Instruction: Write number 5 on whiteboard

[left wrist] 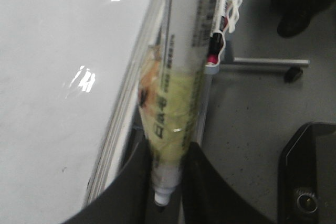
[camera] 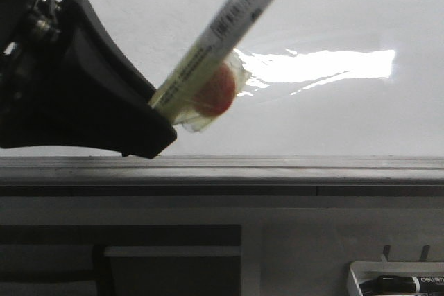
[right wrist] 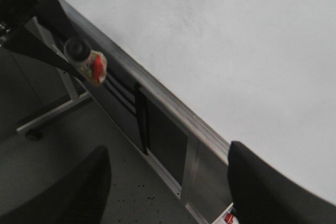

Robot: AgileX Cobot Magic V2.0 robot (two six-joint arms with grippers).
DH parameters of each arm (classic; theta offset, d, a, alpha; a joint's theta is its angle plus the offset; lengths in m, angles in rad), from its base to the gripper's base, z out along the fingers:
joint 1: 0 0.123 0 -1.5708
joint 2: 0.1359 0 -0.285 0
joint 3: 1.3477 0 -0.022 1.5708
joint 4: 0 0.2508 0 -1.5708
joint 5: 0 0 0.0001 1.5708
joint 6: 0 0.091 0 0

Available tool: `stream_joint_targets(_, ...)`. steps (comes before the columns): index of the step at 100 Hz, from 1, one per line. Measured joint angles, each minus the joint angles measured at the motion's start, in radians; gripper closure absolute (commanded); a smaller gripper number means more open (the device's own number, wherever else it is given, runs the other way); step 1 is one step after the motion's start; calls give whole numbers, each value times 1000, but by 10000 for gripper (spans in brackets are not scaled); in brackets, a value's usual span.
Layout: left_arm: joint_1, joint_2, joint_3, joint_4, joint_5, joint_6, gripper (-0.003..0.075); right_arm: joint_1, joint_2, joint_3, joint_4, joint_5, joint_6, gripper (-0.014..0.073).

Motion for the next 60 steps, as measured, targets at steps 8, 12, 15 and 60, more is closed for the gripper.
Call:
stream_joint_targets(8,-30,-2,-2,51,7,42,741,51,40,-29,4,-2,-38,165)
stream_joint_targets(12,-41,-2,-2,66,9,53,741,75,61,-42,11,-2,-57,165)
stream_joint_targets(15,-46,-2,-2,76,9,58,741,92,75,-50,14,-2,-67,165)
stream_joint_targets(60,-51,-2,-3,124,-8,68,741,354,288,-83,25,-168,-113,165)
